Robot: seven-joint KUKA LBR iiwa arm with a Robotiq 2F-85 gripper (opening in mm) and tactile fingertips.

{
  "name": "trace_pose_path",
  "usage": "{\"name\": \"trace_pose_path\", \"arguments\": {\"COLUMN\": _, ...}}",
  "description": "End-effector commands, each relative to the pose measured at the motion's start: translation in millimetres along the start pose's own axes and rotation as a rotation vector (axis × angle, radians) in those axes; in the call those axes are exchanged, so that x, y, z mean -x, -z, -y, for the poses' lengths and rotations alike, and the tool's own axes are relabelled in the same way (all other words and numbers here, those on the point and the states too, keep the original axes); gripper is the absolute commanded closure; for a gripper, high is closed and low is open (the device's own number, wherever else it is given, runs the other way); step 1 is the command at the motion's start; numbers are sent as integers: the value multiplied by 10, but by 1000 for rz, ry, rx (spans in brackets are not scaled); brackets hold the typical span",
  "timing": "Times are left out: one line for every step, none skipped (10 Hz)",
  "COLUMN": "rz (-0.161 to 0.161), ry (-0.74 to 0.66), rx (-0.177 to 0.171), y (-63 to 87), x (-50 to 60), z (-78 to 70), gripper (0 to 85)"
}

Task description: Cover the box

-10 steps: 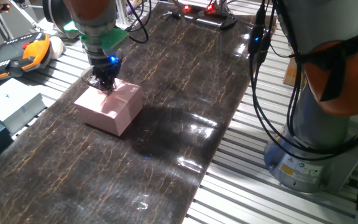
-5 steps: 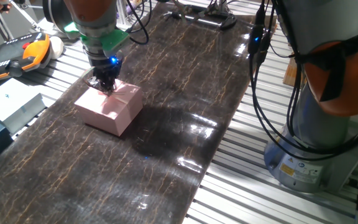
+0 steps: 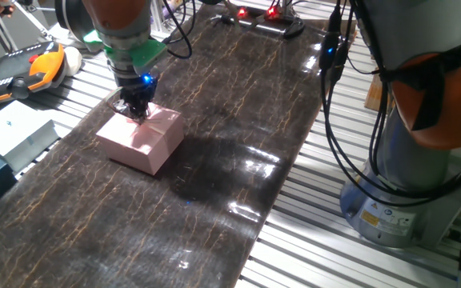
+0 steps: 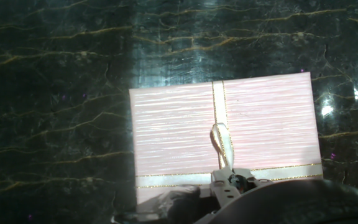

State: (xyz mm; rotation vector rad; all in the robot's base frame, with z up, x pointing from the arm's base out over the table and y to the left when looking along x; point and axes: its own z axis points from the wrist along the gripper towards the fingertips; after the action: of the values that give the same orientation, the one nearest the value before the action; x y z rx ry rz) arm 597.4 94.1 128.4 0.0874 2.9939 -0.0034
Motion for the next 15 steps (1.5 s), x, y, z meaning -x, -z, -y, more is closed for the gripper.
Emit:
{"name": "trace_pose_path", "arguments": {"rz": 0, "ry": 0, "rx": 1, "y": -9, "x": -1, "z": 0, "gripper": 843}}
{"name": "trace_pose_path", "arguments": {"rz": 0, "ry": 0, "rx": 1, "y": -22, "x": -4, "z": -2, "gripper": 843}}
{"name": "trace_pose_path", "arguments": {"rz": 0, "ry": -2, "rx": 1, "y": -30, "x": -8, "z": -4, "gripper": 843}}
{"name": "trace_pose_path", "arguments": {"rz": 0, "ry": -3, "rx": -1, "y": -38, "x": -9, "z": -6, "gripper": 843}}
{"name": "trace_pose_path", "arguments": {"rz": 0, "ry": -3, "rx": -1, "y": -48, "x": -7, "z": -5, "gripper": 843}}
{"name": "trace_pose_path", "arguments": {"rz": 0, "ry": -4, "rx": 1, "y": -56, "x": -5, "z": 0, "gripper": 843}}
{"name": "trace_pose_path", "arguments": {"rz": 0, "ry": -4, "rx": 2, "y": -61, "x": -4, "z": 6, "gripper": 843}}
{"name": "trace_pose_path", "arguments": {"rz": 0, "ry": -2, "rx": 4, "y": -69, "x": -4, "z": 12, "gripper": 843}}
{"name": "trace_pose_path", "arguments": {"rz": 1, "ry": -1, "rx": 5, "y": -79, "x": -7, "z": 13, "gripper": 843}}
{"name": "trace_pose_path", "arguments": {"rz": 1, "ry": -1, "rx": 4, "y": -85, "x": -12, "z": 10, "gripper": 843}}
{"name": "trace_pose_path", "arguments": {"rz": 3, "ry": -1, "rx": 4, "y": -93, "x": -18, "z": 9, "gripper": 843}}
{"name": "trace_pose_path", "arguments": {"rz": 3, "ry": -1, "rx": 4, "y": -99, "x": -20, "z": 10, "gripper": 843}}
{"name": "trace_pose_path", "arguments": {"rz": 3, "ry": -2, "rx": 4, "y": -108, "x": -24, "z": 9, "gripper": 843}}
{"name": "trace_pose_path", "arguments": {"rz": 3, "ry": -1, "rx": 4, "y": -123, "x": -28, "z": 7, "gripper": 843}}
{"name": "trace_pose_path", "arguments": {"rz": 1, "ry": -1, "rx": 4, "y": -136, "x": -29, "z": 6, "gripper": 843}}
